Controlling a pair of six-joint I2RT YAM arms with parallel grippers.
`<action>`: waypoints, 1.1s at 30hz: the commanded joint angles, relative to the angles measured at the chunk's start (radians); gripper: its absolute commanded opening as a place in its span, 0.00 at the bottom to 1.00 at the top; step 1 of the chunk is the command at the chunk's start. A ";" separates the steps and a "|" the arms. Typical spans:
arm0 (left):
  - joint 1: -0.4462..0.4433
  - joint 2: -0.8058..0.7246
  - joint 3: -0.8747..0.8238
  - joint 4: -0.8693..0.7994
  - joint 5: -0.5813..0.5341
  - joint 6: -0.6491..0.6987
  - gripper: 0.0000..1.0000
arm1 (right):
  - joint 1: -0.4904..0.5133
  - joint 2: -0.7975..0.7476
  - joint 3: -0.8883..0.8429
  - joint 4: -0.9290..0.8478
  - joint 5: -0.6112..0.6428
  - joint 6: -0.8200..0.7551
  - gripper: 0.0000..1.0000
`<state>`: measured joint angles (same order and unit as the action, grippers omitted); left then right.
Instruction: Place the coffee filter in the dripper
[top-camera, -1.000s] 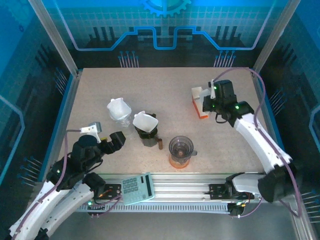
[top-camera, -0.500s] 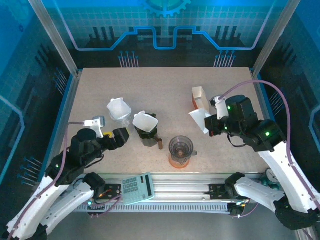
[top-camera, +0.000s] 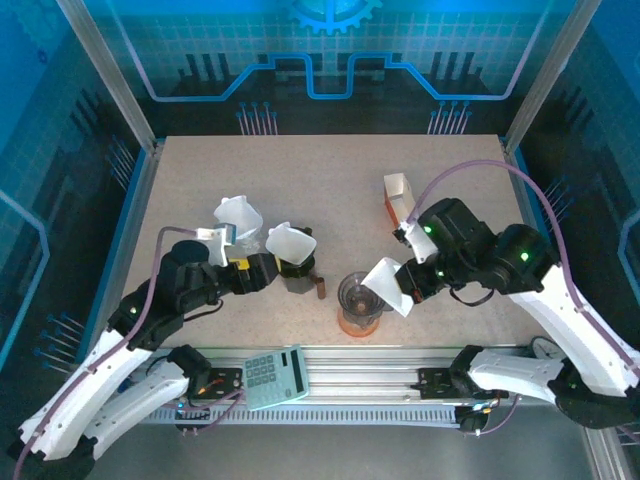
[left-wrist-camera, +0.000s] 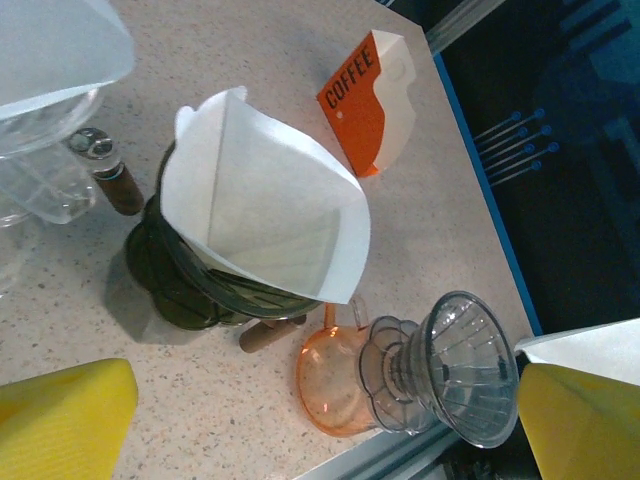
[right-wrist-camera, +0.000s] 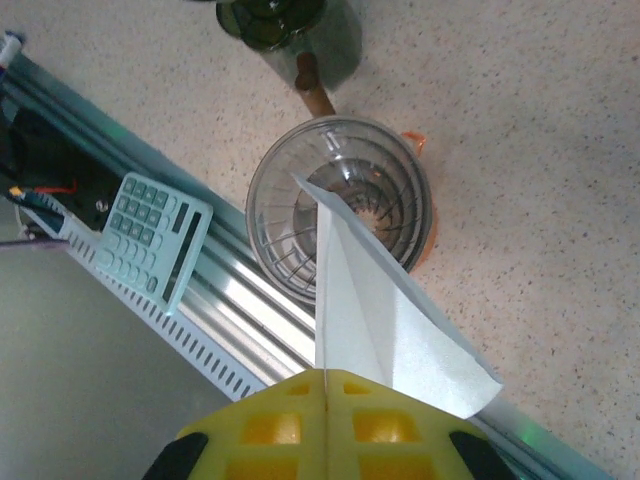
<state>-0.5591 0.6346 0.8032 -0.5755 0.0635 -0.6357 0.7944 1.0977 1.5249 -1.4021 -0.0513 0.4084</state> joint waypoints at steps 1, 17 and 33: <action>-0.006 0.006 0.017 0.049 0.067 0.035 0.99 | 0.044 0.054 0.068 -0.094 0.029 0.021 0.00; -0.024 0.007 0.001 0.071 0.158 0.060 0.97 | 0.149 0.341 0.183 -0.092 0.092 -0.041 0.00; -0.035 0.022 -0.010 0.094 0.217 0.045 0.99 | 0.144 0.411 -0.015 0.141 0.051 -0.063 0.00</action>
<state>-0.5819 0.6552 0.8005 -0.5034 0.2508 -0.5953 0.9310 1.5078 1.5402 -1.3052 0.0170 0.3546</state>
